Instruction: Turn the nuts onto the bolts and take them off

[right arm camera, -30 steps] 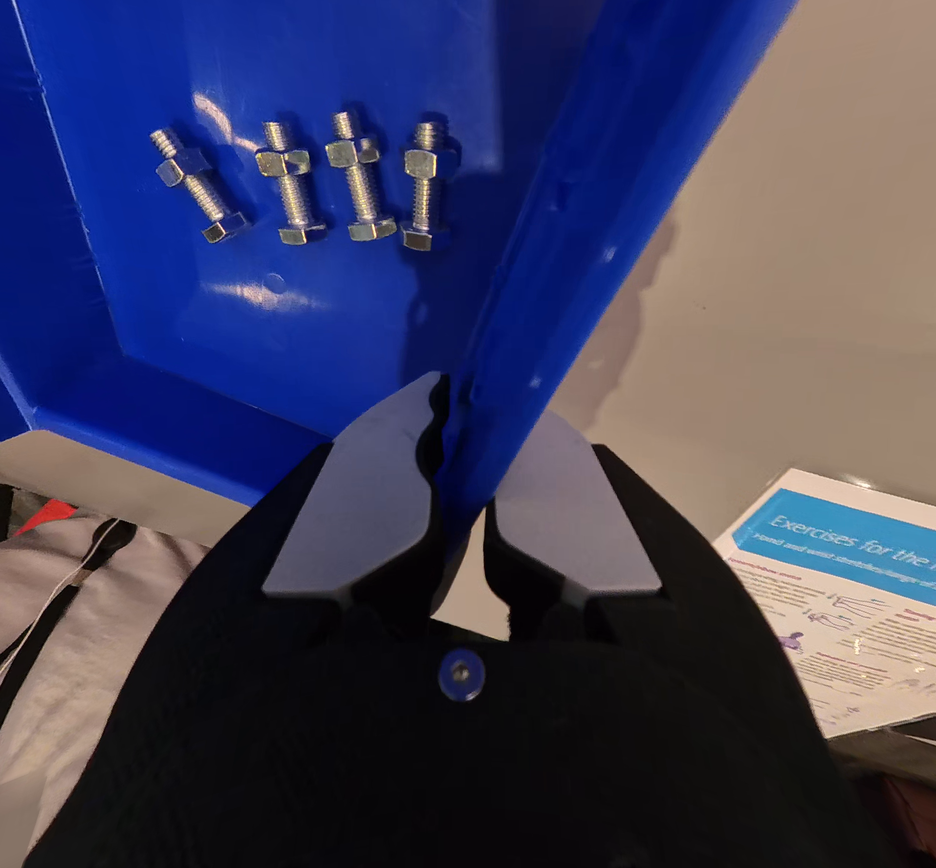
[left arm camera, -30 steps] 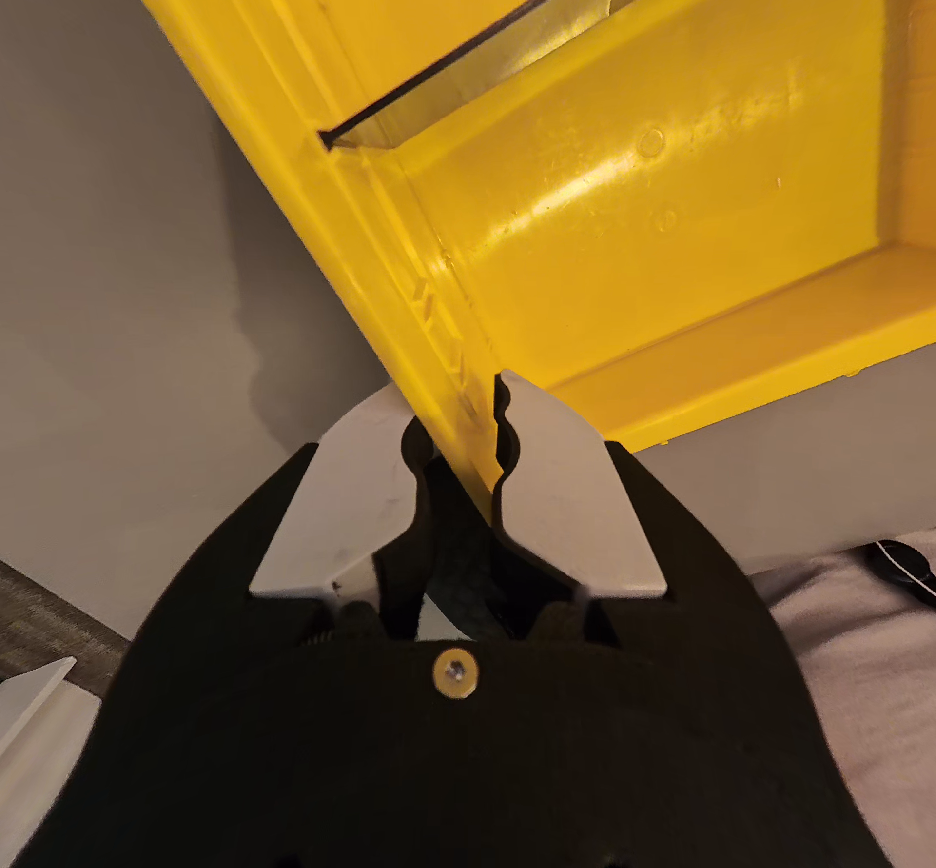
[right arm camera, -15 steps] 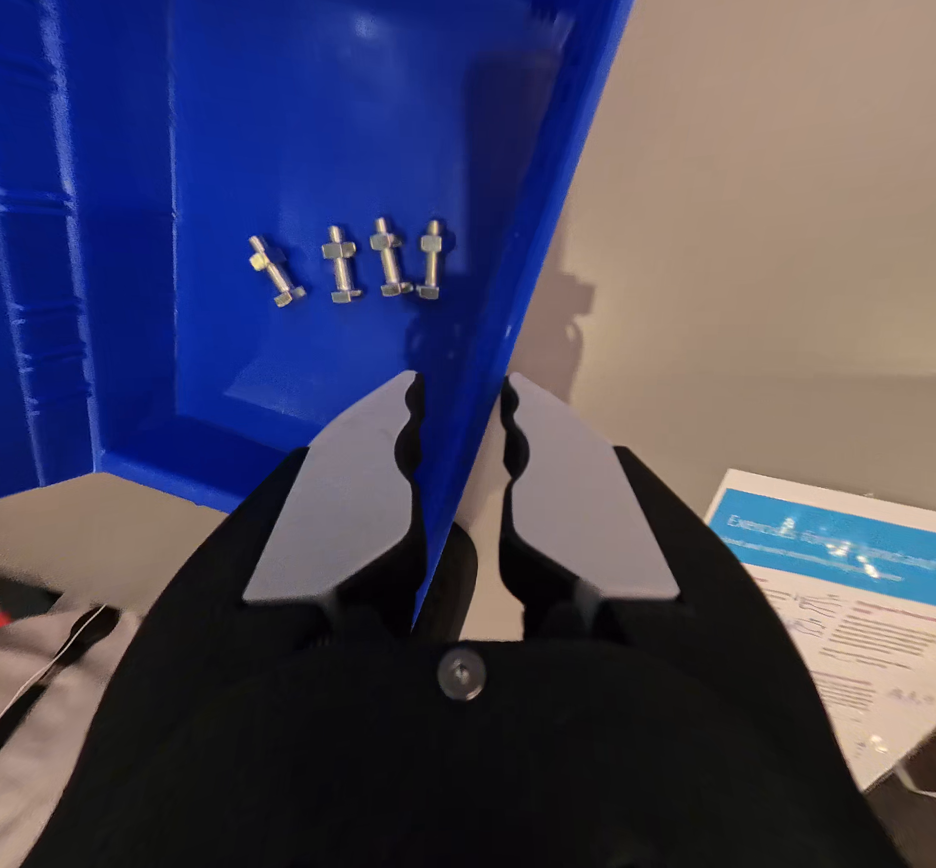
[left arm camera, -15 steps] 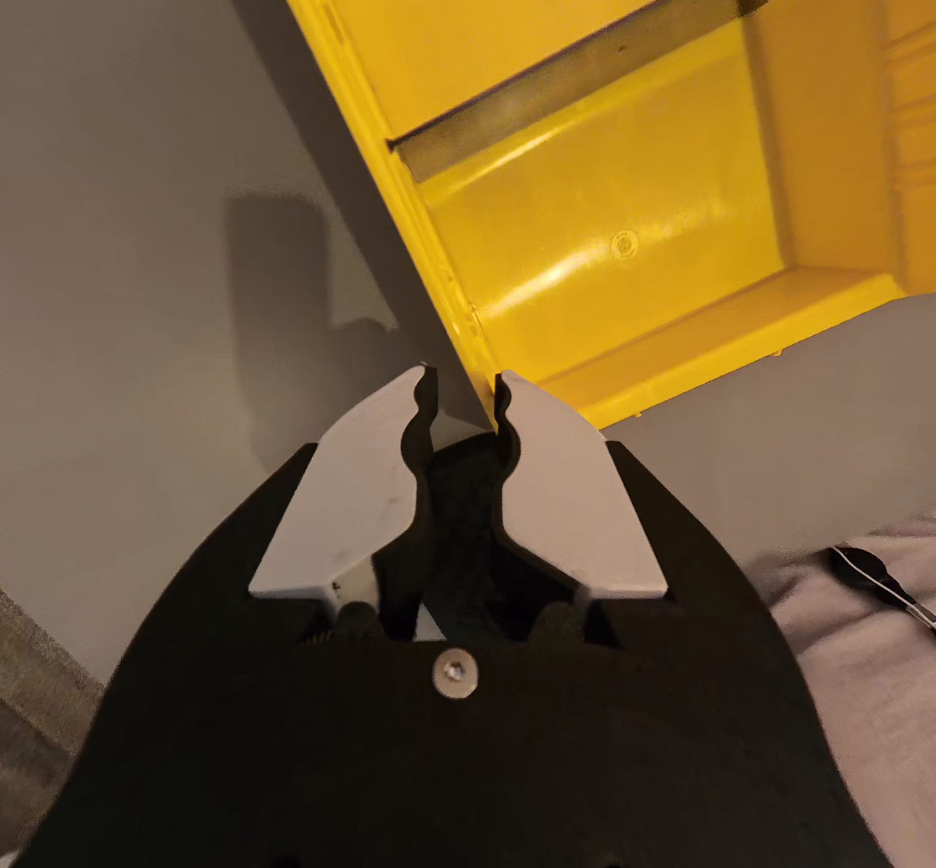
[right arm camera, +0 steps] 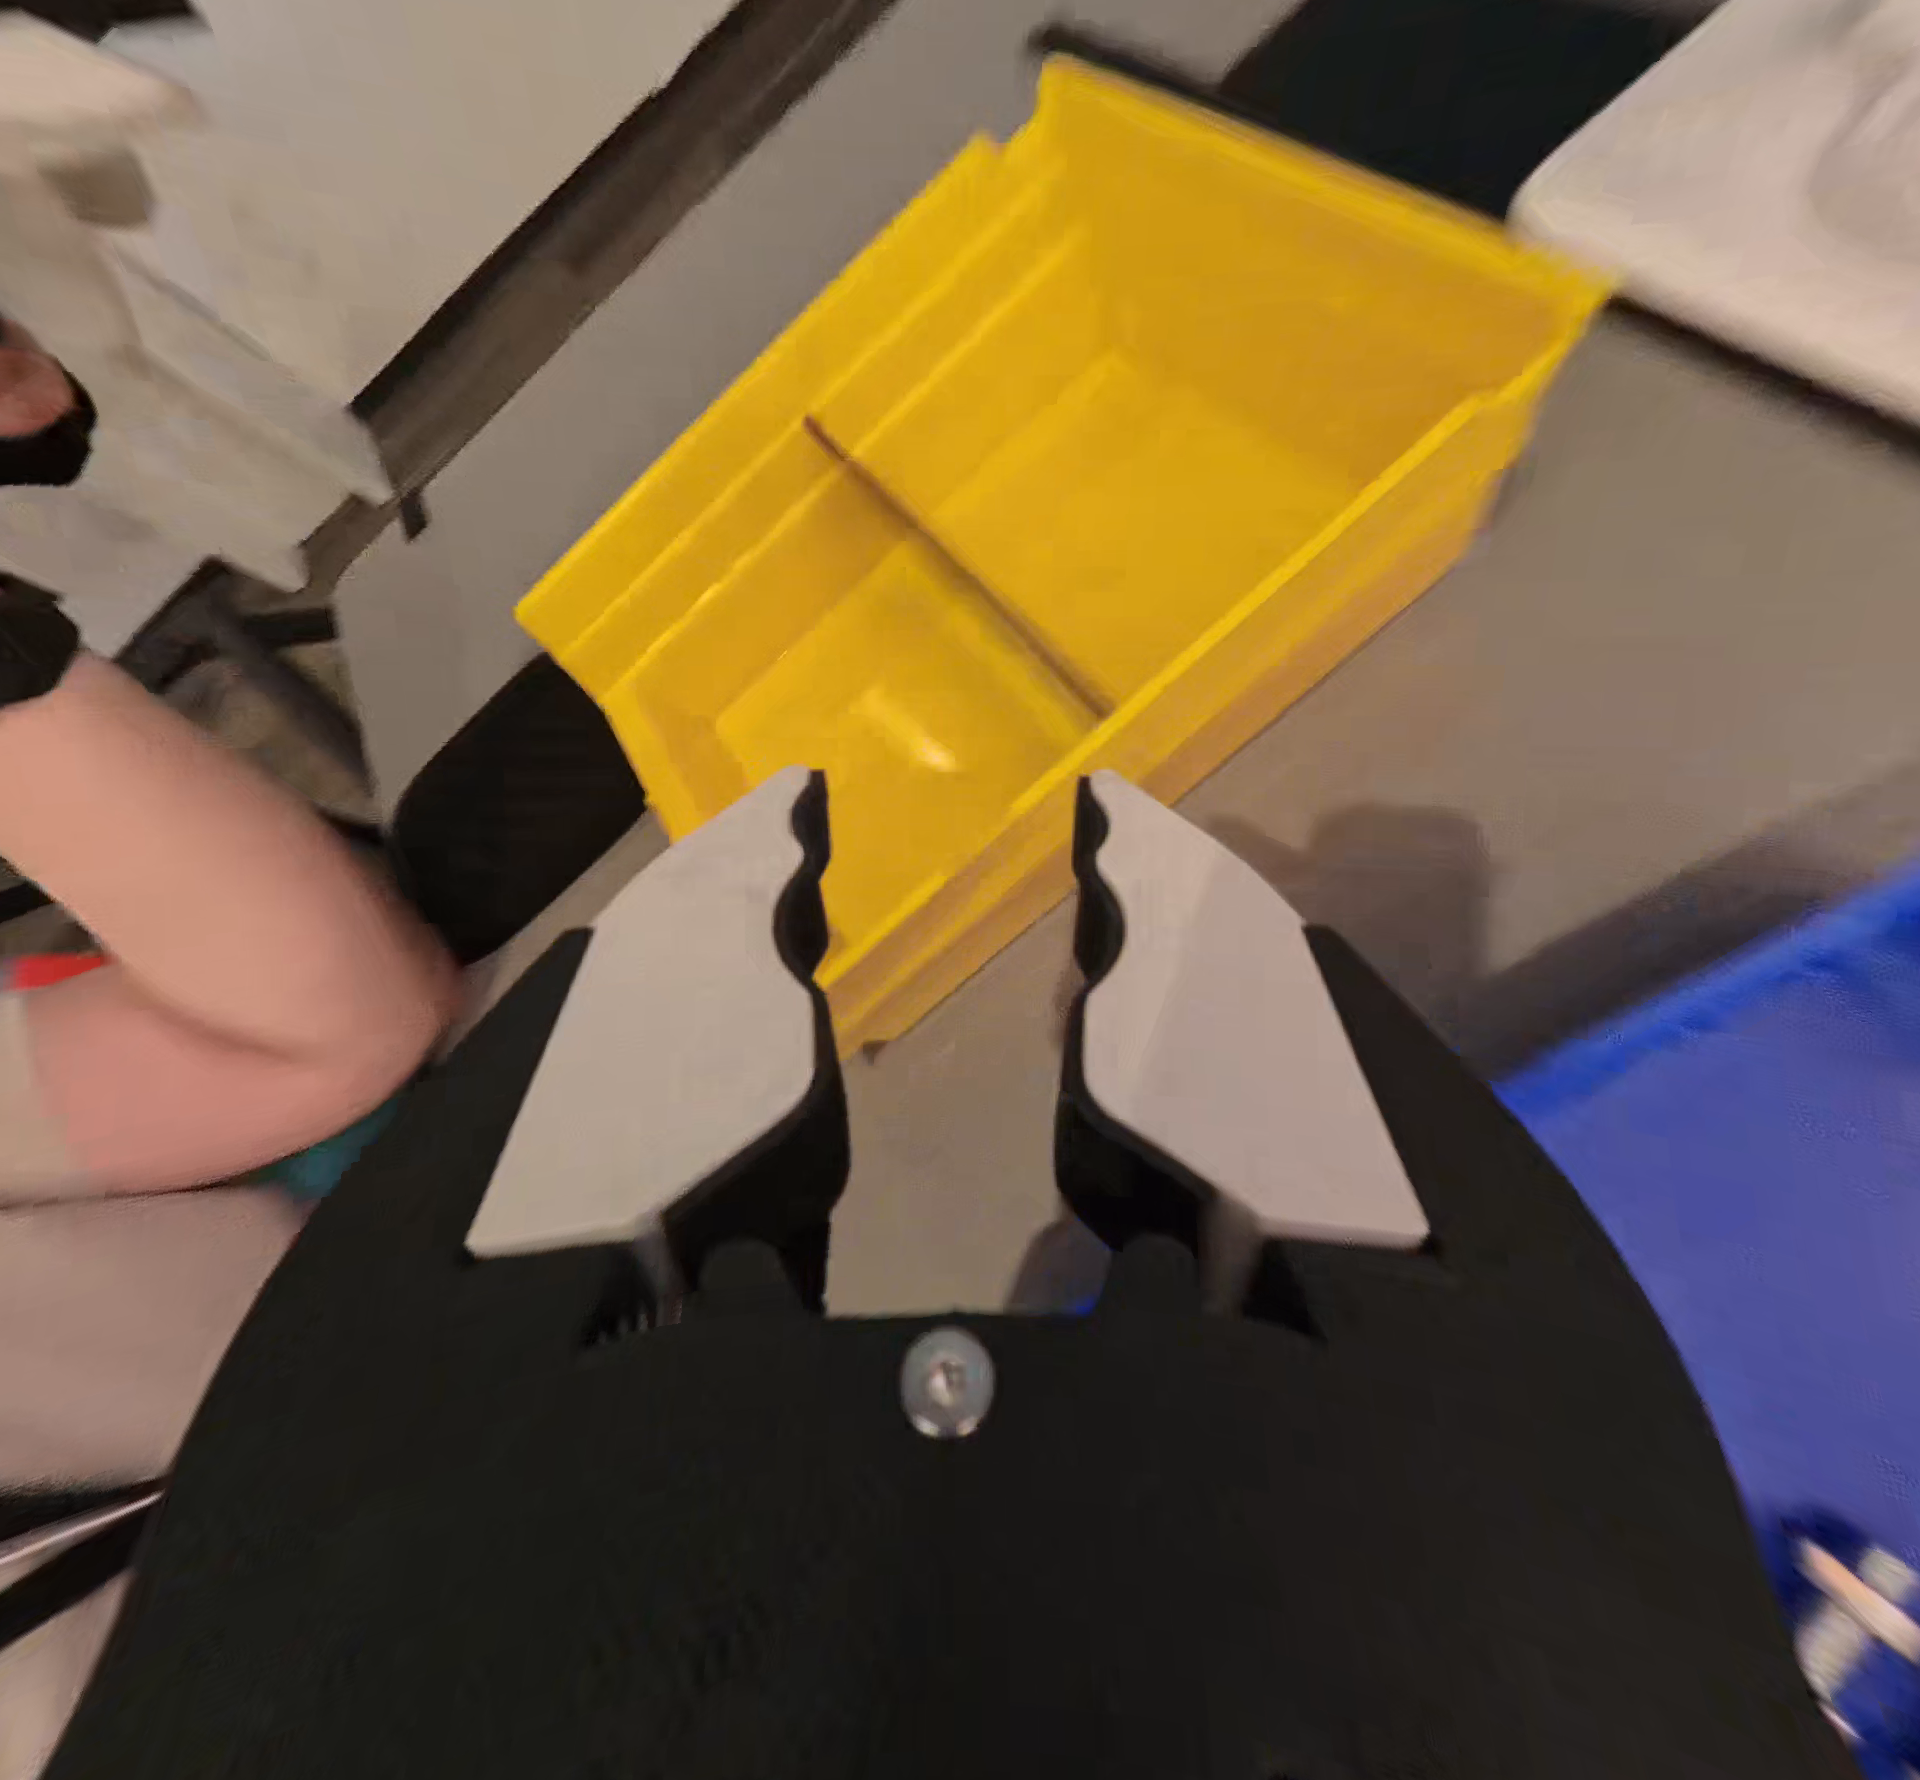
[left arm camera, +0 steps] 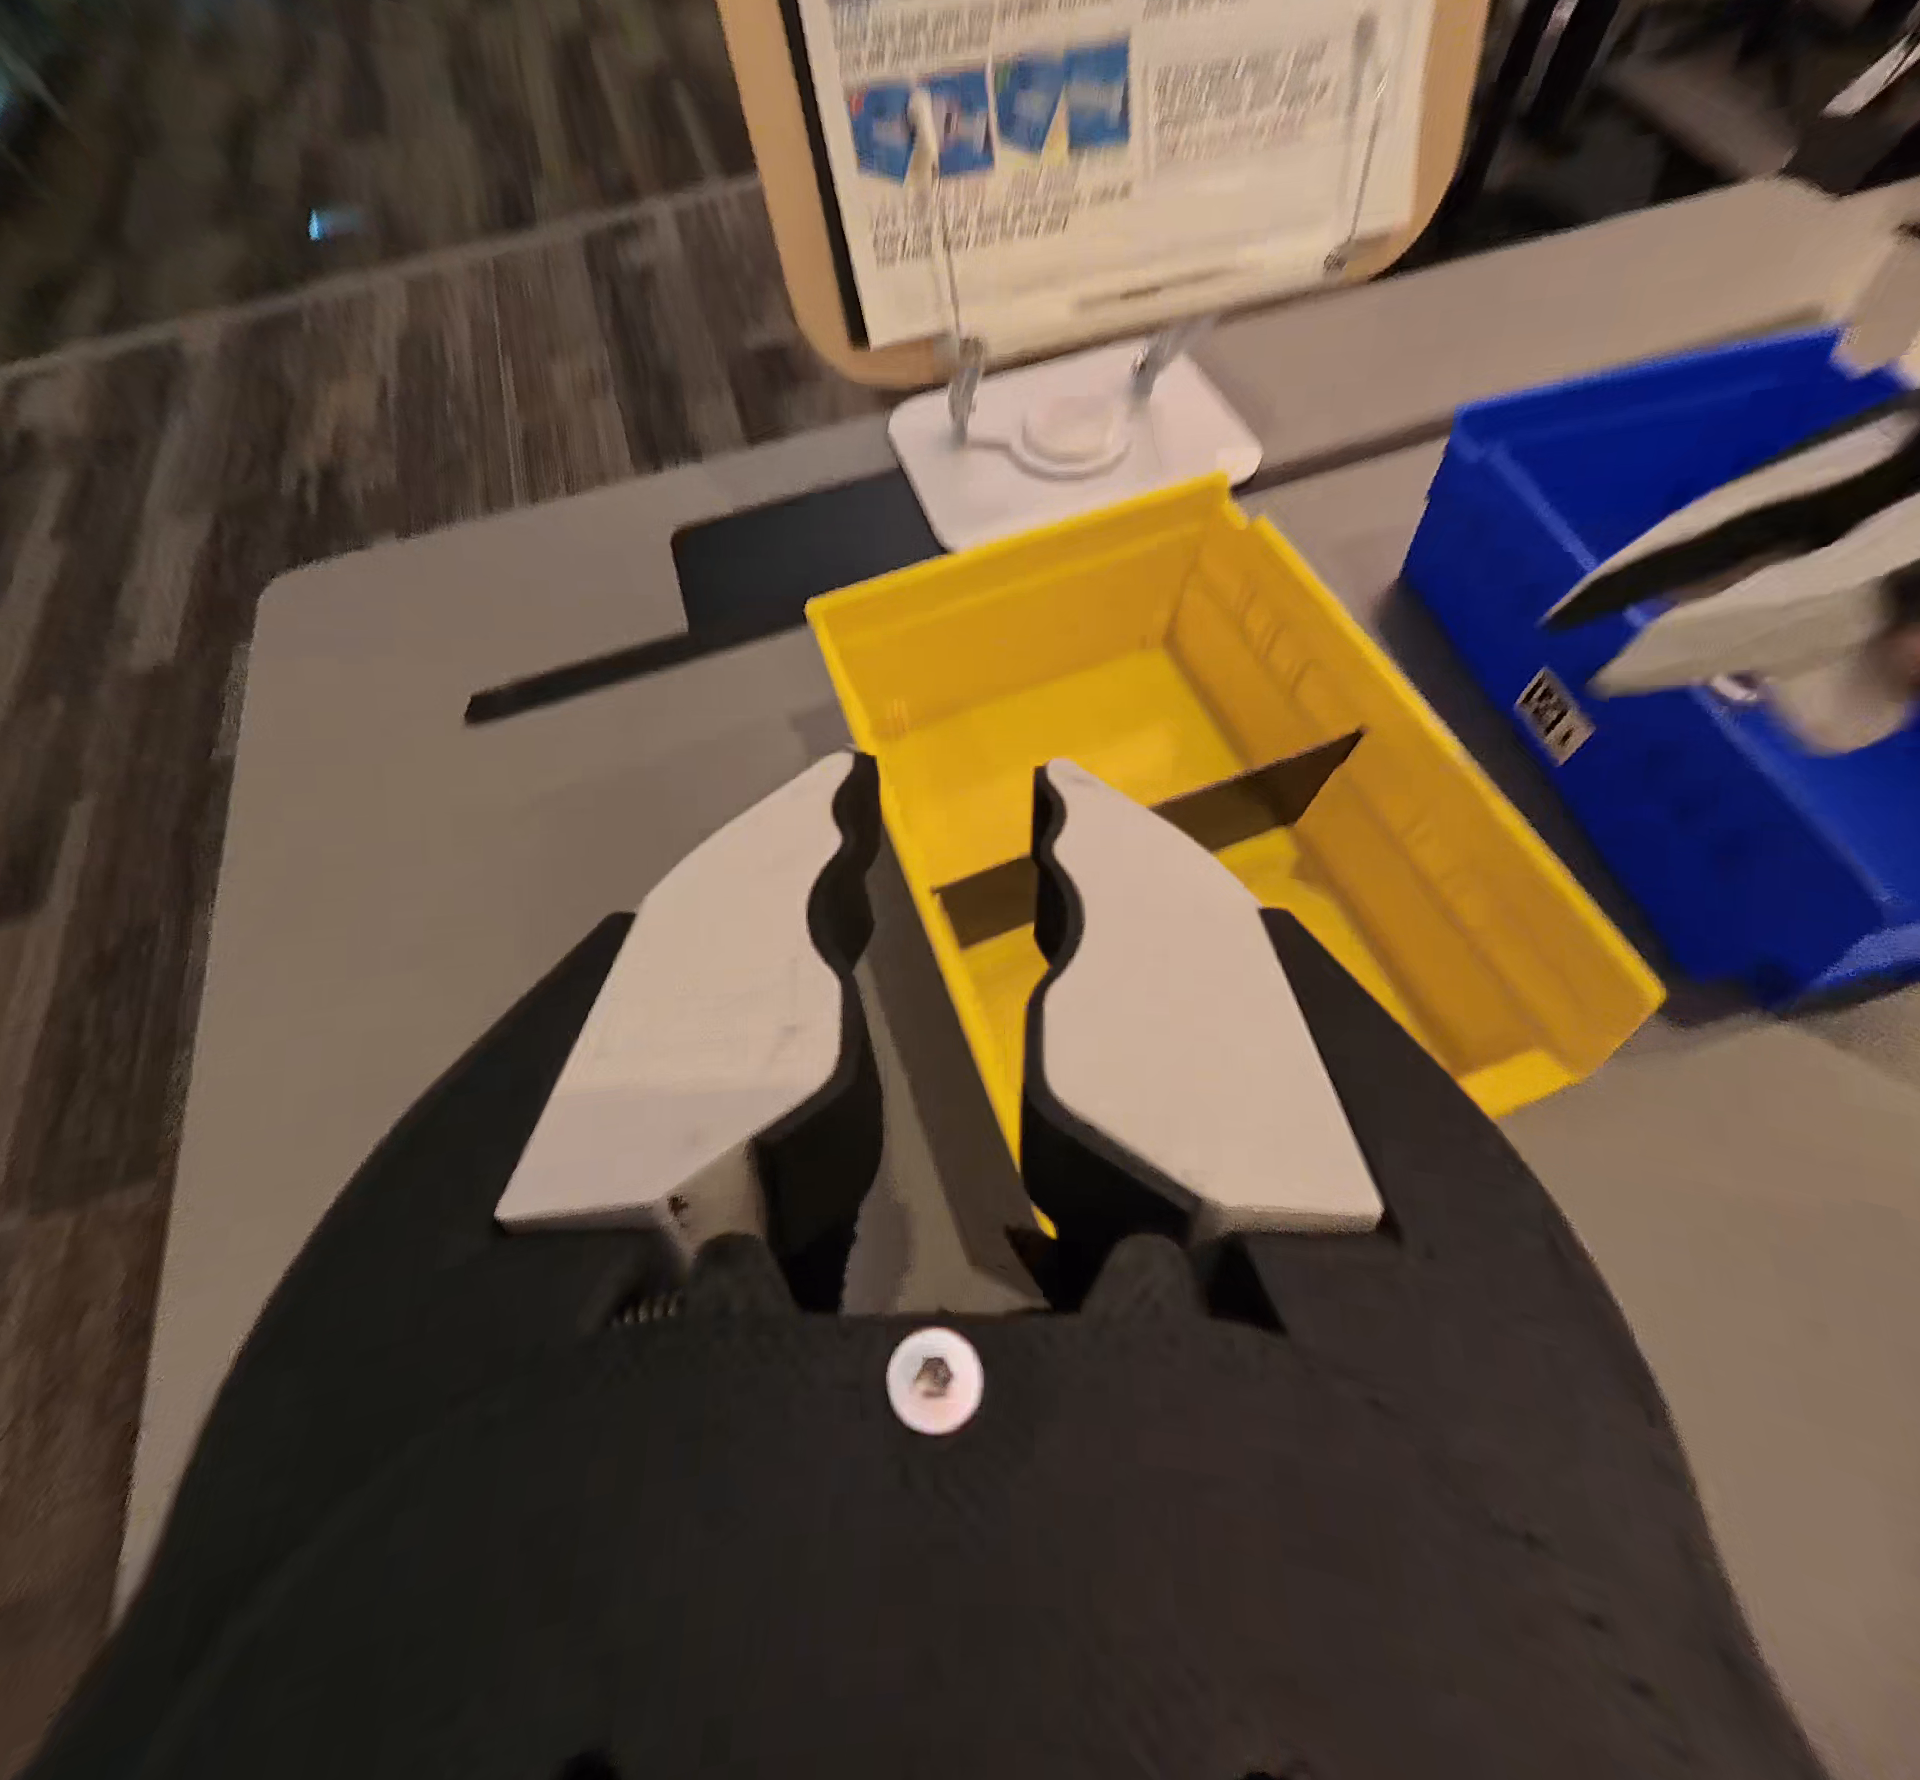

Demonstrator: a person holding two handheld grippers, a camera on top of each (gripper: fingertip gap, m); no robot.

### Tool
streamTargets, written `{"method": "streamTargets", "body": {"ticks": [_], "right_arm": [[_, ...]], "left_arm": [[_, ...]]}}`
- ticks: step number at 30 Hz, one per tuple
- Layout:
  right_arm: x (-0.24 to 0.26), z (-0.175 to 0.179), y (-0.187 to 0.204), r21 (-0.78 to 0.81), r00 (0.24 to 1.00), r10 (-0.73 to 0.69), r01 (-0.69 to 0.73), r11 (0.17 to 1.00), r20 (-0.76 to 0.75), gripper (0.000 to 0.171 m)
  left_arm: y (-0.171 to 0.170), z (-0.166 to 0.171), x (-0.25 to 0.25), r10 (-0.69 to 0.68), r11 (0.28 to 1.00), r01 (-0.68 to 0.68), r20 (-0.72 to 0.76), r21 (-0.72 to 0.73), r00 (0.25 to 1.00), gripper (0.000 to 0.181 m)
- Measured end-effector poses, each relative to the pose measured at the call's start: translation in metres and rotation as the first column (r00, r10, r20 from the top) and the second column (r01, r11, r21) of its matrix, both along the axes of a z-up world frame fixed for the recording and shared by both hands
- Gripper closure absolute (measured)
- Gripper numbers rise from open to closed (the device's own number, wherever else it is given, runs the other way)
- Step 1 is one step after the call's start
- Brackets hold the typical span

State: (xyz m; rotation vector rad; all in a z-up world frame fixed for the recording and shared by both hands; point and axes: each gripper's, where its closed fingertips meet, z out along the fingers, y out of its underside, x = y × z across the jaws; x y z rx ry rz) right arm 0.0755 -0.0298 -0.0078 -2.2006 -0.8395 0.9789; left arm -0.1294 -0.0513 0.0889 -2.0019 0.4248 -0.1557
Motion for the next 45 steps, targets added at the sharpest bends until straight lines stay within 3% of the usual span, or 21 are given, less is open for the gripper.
{"method": "streamTargets", "body": {"ticks": [1,7,9,11,17,23,26,32,36,41,45], "right_arm": [[-0.008,-0.013,0.003,-0.058,1.0,-0.004,0.006,0.998,0.026,0.128],[-0.017,-0.081,0.012,-0.295,0.947,0.0,0.1,0.95,0.321,0.113],[-0.024,-0.092,0.008,-0.377,0.943,0.0,0.133,0.917,0.334,0.111],[-0.034,-0.096,0.006,-0.446,0.948,-0.024,0.172,0.878,0.318,0.124],[-0.033,-0.116,0.011,-0.467,0.889,-0.071,0.304,0.83,0.453,0.139],[-0.023,-0.12,0.018,-0.445,0.823,0.021,0.285,0.849,0.567,0.15],[-0.014,-0.121,0.023,-0.437,0.798,0.038,0.289,0.852,0.602,0.156],[0.004,-0.11,0.029,-0.457,0.762,0.107,0.264,0.849,0.639,0.165],[0.002,-0.091,0.022,-0.475,0.764,0.161,0.208,0.855,0.624,0.164],[0.011,-0.053,0.02,-0.49,0.792,0.163,0.189,0.851,0.588,0.164],[0.054,-0.016,0.029,-0.457,0.805,0.1,0.225,0.861,0.585,0.164]], "left_arm": [[-0.002,0.005,0.004,-0.011,1.0,0.011,0.013,0.021,1.0,0.155],[-0.01,0.007,0.023,-0.069,0.997,0.07,-0.04,0.024,0.997,0.154],[-0.012,0.006,0.031,-0.093,0.995,0.094,-0.05,0.017,0.994,0.154],[-0.014,0.005,0.038,-0.112,0.994,0.113,-0.063,0.012,0.992,0.153],[-0.022,0.005,0.055,-0.159,0.987,0.161,-0.103,0.004,0.982,0.154],[-0.024,0.005,0.053,-0.155,0.987,0.157,-0.114,0.011,0.981,0.154],[-0.014,0.002,0.039,-0.075,0.997,0.077,-0.136,0.014,0.988,0.153],[0.01,0.013,0.001,0.145,0.985,-0.125,-0.175,0.122,0.974,0.15],[0.009,0.032,-0.013,0.231,0.953,-0.185,-0.179,0.238,0.956,0.15],[0.005,0.042,-0.01,0.271,0.929,-0.194,-0.224,0.314,0.936,0.143],[0.003,0.044,0.002,0.267,0.929,-0.179,-0.25,0.325,0.931,0.136]]}}
